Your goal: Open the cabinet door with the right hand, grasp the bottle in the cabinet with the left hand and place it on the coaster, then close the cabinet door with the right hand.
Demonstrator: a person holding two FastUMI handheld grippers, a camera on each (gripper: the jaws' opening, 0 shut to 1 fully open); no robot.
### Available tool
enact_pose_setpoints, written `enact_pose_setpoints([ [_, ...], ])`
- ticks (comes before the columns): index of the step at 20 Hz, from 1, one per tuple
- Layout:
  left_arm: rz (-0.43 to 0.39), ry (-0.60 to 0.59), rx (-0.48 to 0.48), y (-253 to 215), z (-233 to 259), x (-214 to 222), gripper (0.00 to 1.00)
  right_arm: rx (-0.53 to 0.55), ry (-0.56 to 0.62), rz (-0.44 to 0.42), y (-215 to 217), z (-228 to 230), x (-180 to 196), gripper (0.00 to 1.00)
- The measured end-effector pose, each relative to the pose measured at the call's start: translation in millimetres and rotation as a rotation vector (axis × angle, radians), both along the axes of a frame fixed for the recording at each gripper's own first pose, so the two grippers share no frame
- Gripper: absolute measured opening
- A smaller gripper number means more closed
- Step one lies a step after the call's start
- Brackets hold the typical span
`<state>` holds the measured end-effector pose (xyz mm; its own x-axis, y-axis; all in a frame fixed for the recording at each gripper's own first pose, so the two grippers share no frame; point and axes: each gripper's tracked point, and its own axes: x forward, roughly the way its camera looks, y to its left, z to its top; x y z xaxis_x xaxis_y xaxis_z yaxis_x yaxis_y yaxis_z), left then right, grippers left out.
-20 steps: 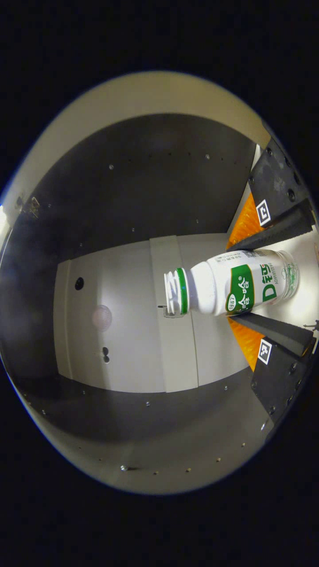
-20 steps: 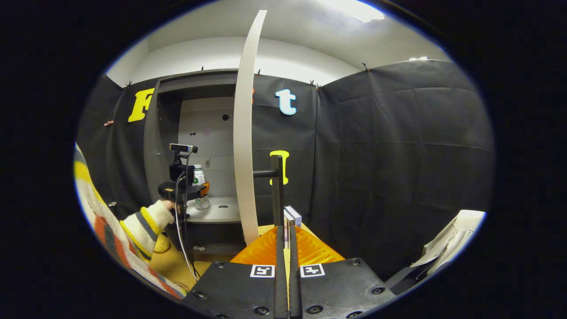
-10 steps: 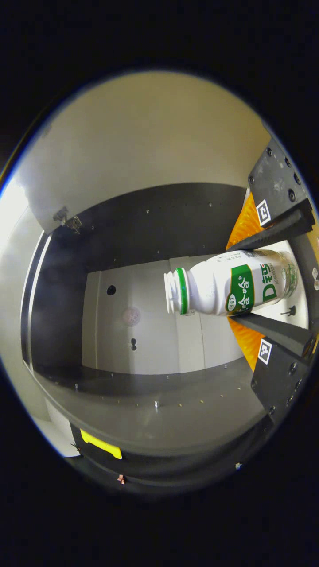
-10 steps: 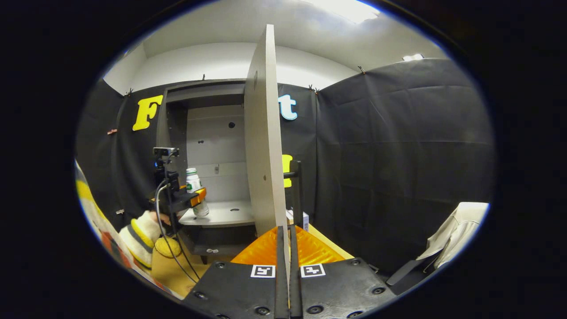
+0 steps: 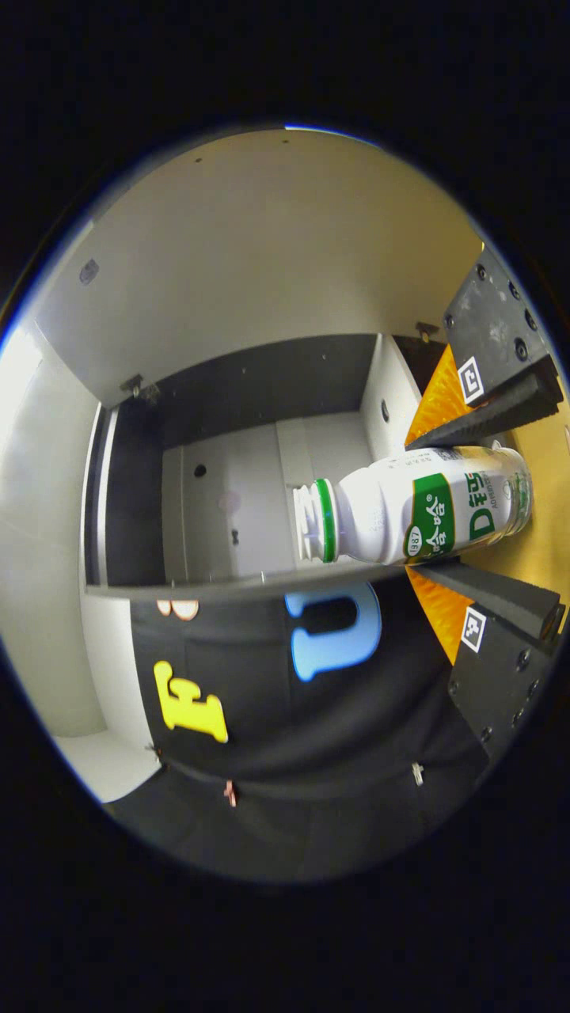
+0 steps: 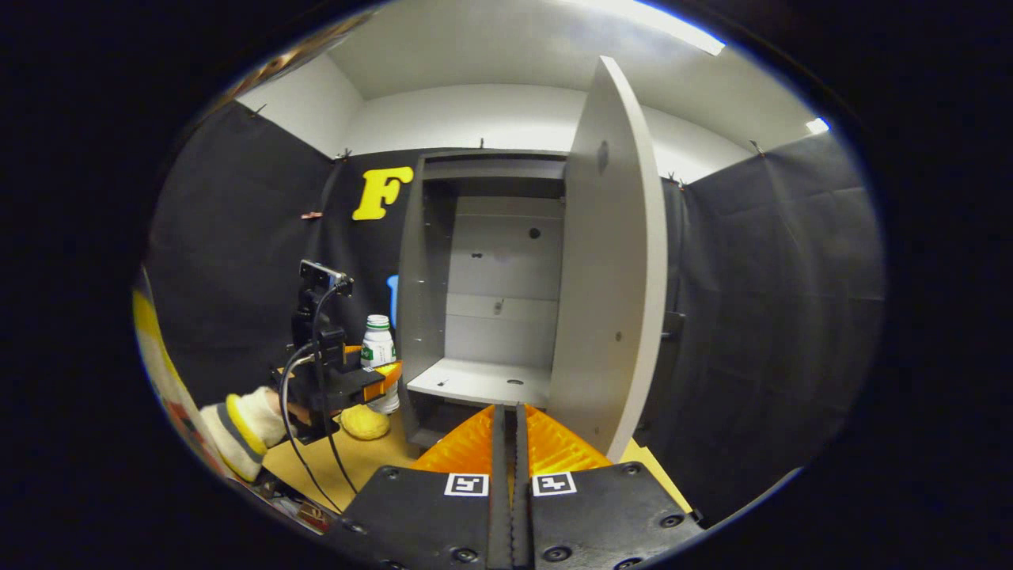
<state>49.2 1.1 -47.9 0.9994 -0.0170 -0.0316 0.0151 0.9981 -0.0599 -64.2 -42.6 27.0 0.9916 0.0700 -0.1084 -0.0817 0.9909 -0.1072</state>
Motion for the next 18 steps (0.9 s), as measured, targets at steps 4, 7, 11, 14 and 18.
enact_pose_setpoints([
  [4,0.118,0.064,-0.062,22.4,-51.6,-64.5,0.78,0.010,0.036,0.127,14.7,-33.5,8.4,0.06],
  [7,0.164,0.108,-0.011,31.9,-105.3,-92.6,0.78,-0.009,0.058,0.166,31.8,-59.5,18.3,0.06],
  [11,0.179,0.145,-0.036,21.8,-182.3,-107.0,0.78,0.023,0.117,0.181,50.8,-111.4,32.9,0.06],
  [14,0.130,0.131,-0.079,-3.0,-229.1,-100.2,0.79,0.034,0.190,0.121,46.5,-160.1,42.4,0.06],
  [18,0.127,0.124,0.012,-3.9,-282.9,-87.5,0.79,-0.024,0.284,-0.003,15.0,-228.8,50.9,0.06],
])
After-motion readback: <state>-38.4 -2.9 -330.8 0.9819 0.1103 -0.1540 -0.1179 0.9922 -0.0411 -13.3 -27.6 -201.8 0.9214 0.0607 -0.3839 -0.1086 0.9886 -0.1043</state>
